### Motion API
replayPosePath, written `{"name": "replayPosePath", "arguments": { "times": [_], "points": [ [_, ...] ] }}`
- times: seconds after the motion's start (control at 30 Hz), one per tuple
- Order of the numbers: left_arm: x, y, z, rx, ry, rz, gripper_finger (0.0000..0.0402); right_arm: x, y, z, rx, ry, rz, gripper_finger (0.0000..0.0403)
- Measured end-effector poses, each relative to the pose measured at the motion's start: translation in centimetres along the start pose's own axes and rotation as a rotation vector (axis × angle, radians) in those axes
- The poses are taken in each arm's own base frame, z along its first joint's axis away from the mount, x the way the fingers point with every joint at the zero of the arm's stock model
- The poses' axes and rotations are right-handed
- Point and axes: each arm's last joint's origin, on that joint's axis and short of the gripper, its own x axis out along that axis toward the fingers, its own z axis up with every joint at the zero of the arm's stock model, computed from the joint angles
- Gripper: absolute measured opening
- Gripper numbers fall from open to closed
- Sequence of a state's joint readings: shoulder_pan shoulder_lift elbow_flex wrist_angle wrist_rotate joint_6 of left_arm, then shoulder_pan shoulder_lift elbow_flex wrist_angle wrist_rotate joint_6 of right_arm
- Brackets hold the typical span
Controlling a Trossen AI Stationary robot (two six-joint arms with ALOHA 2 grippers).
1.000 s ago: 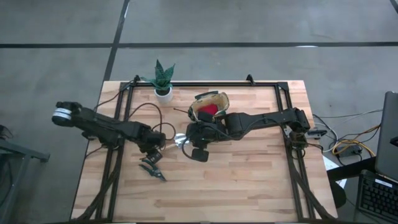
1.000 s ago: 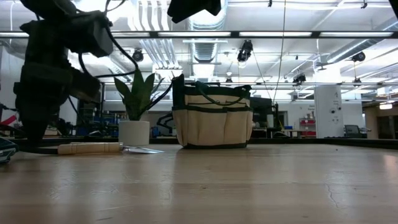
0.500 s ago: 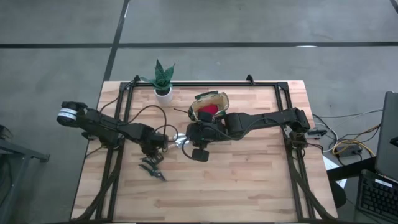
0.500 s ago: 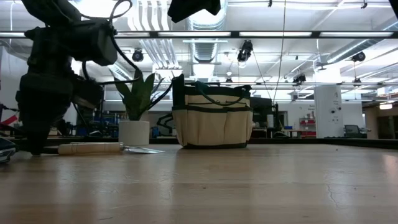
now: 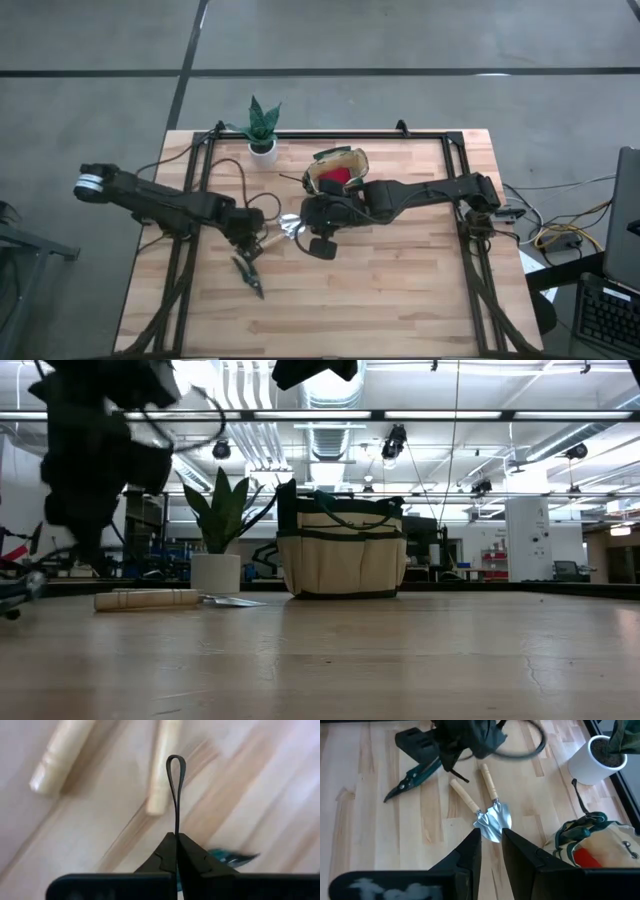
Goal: Pick & Place Garden tools in Gardening bag
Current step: Put the shear scissors into the white bag
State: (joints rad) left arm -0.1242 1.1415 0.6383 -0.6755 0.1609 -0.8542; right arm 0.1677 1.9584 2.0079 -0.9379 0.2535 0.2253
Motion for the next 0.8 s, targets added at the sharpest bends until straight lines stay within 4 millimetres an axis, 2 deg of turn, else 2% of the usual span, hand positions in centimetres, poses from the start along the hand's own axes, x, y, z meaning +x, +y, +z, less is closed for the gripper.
{"name": "replayPosePath", "arguments": {
  "times": [0.4,0.63,0.8],
  "points": [
    [-6.5,-3.1,1.7,0.051,-0.317,-0.142,0.0001,-1.7,-0.2,0.9,0.027,-0.089,0.053,0.0082],
    [-8.6,-4.9,2.5,0.096,-0.432,-0.143,0.0001,-2.7,0.0,2.1,0.114,-0.179,0.251,0.0079],
    [-9.6,-6.1,2.8,0.111,-0.516,-0.164,0.0000,-2.5,-0.6,2.3,0.223,-0.164,0.274,0.0096]
  ]
}}
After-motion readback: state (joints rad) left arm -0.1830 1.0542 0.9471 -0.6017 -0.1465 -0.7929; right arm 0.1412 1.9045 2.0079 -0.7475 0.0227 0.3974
